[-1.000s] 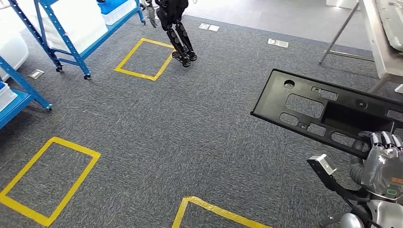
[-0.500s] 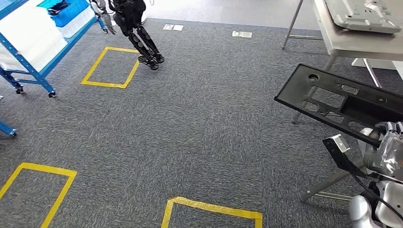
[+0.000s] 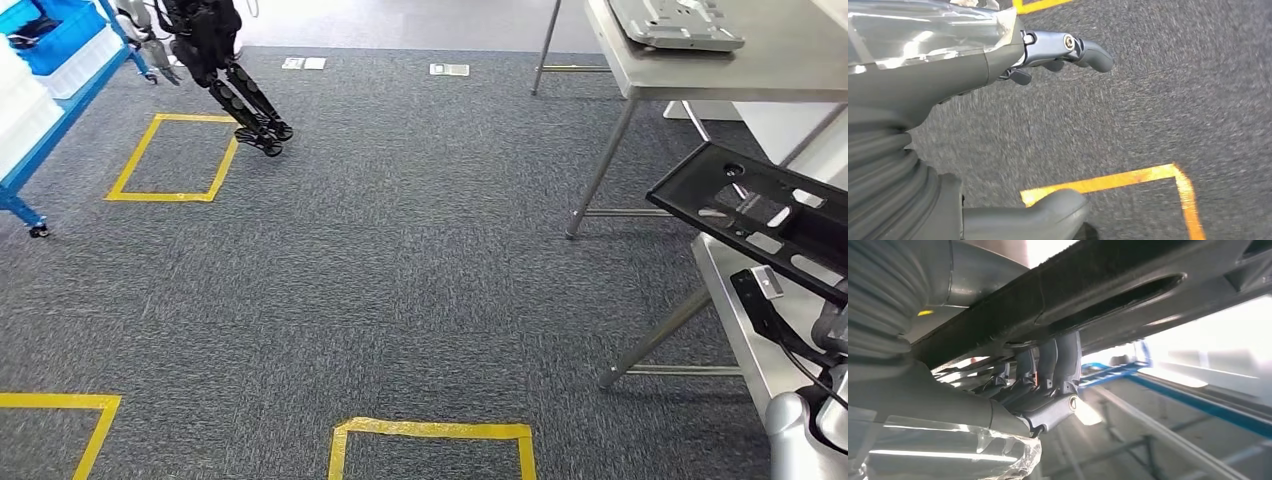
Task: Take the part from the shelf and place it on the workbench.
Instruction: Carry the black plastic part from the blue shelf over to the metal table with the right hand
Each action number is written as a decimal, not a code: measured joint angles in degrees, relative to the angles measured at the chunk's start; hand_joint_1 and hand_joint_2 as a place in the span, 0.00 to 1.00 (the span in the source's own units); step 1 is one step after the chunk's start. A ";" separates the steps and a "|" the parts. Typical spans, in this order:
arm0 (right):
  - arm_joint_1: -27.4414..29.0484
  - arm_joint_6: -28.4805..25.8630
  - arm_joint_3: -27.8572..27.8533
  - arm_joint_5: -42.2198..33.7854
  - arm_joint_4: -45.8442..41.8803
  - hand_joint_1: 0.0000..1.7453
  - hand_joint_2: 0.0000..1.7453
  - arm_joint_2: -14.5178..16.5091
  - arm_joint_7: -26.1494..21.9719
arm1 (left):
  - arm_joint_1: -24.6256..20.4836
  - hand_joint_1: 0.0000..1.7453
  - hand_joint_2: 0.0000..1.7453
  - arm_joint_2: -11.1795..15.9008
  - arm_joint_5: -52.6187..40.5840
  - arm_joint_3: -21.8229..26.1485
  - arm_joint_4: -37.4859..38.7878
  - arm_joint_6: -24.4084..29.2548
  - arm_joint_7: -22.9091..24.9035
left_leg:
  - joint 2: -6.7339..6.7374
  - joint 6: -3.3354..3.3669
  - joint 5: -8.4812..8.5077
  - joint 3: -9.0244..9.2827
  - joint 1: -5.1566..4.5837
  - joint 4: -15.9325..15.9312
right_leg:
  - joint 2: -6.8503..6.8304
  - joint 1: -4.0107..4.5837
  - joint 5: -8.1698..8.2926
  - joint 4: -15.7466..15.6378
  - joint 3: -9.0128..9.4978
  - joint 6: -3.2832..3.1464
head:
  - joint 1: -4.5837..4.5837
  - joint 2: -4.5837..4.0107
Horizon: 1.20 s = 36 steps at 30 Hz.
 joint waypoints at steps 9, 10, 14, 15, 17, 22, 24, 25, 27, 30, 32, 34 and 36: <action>-5.61 -1.17 -1.33 1.60 9.98 1.00 1.00 -0.69 1.83 | -2.29 0.00 1.00 -0.01 -0.19 3.24 2.00 -0.58 -0.92 | 6.32 -2.08 -1.70 -0.25 -0.56 1.75 | -5.17 -0.87 2.92 -9.67 6.80 1.82 | -0.02 0.00; -6.11 -1.38 -1.50 1.71 11.14 1.00 1.00 -0.87 1.97 | -2.45 0.00 1.00 -0.01 -0.01 3.33 2.06 -0.44 -0.96 | 6.78 -2.25 -1.85 -0.19 -0.44 1.79 | -4.38 -0.99 3.00 -9.65 6.62 1.21 | -0.13 0.00; -8.44 -1.96 -2.05 2.16 15.22 1.00 1.00 -1.44 2.80 | -2.70 0.00 1.00 -0.01 0.69 3.40 2.21 -0.14 -0.78 | 0.93 -3.22 -6.40 -2.91 0.46 8.35 | -1.85 -1.09 3.41 -9.70 6.34 -0.33 | -0.28 0.00; -9.00 -2.08 -2.14 2.16 16.09 1.00 1.00 -1.46 2.97 | -2.66 0.00 1.00 -0.02 0.80 3.44 2.23 -0.12 -0.68 | -0.21 -3.19 -8.40 -4.81 0.52 12.39 | -1.20 -0.91 3.46 -9.69 6.29 -0.56 | -0.33 0.00; -9.58 -2.20 -2.42 2.14 17.71 1.00 1.00 -1.49 3.11 | -2.62 0.00 1.00 -0.02 0.88 3.50 2.29 -0.10 -0.48 | -0.81 -2.92 -10.24 -8.05 0.53 18.56 | 0.24 -0.51 3.48 -9.68 6.27 -0.69 | -0.39 0.00; -10.19 -2.30 -2.96 2.08 19.87 1.00 1.00 -1.44 3.26 | -2.54 0.00 1.00 0.00 0.97 3.58 2.32 -0.07 -0.37 | -4.78 -1.49 -1.73 -3.22 0.52 6.08 | 3.92 -0.22 3.56 -9.60 6.43 -0.55 | -0.34 0.00; -10.40 -2.38 -3.02 2.07 20.35 1.00 1.00 -1.47 3.27 | -2.49 0.00 1.00 0.01 1.03 3.61 2.32 -0.03 -0.33 | -5.85 -1.28 -1.00 -2.10 0.27 3.36 | 5.29 -0.34 3.88 -9.65 5.94 -0.06 | -0.35 0.00; -10.41 -2.40 -3.04 2.07 20.58 1.00 1.00 -1.56 3.27 | -2.50 0.00 1.00 0.00 1.06 3.60 2.31 -0.01 -0.31 | -5.16 -1.18 -0.90 -2.00 0.04 3.01 | 6.01 -0.45 4.11 -9.78 5.64 0.30 | -0.36 0.00; -10.38 -2.43 -3.09 2.06 21.03 1.00 1.00 -1.88 3.26 | -2.64 0.00 1.00 -0.02 1.10 3.58 2.28 0.00 -0.30 | -3.68 -0.70 -0.25 -1.67 -0.10 2.01 | 5.17 -0.55 3.89 -9.07 4.70 0.61 | -0.32 0.00; -10.72 -2.50 -3.07 2.06 21.56 1.00 1.00 -1.99 3.25 | -2.54 0.00 1.00 -0.07 1.11 3.63 2.31 0.04 -0.29 | -1.22 -0.14 0.47 -1.45 -0.13 0.97 | 0.27 -0.30 0.03 -1.21 0.67 0.18 | 0.02 0.00; -10.71 -2.56 -3.05 2.06 21.92 1.00 1.00 -1.91 3.26 | -2.49 0.00 1.00 -0.11 1.11 3.62 2.34 0.04 -0.27 | 0.40 -0.11 0.46 -1.62 -0.19 0.99 | -0.68 -0.41 -2.11 4.86 -2.03 0.50 | 0.10 0.00; -10.63 -2.56 -3.10 2.10 22.36 1.00 1.00 -1.89 3.59 | -2.53 0.00 1.00 -0.14 1.13 3.61 2.42 0.03 -0.24 | 1.99 -0.26 0.36 -1.70 -0.15 1.05 | -1.27 -0.71 -1.26 3.77 -0.95 1.57 | 0.11 0.00; -10.63 -2.56 -3.47 2.19 22.75 1.00 1.00 -1.94 4.28 | -2.59 0.00 1.00 -0.14 1.17 3.61 2.48 0.02 -0.14 | 3.41 -0.72 0.06 -1.65 -0.15 1.34 | -3.61 -1.01 1.21 -4.00 3.54 2.73 | 0.16 0.00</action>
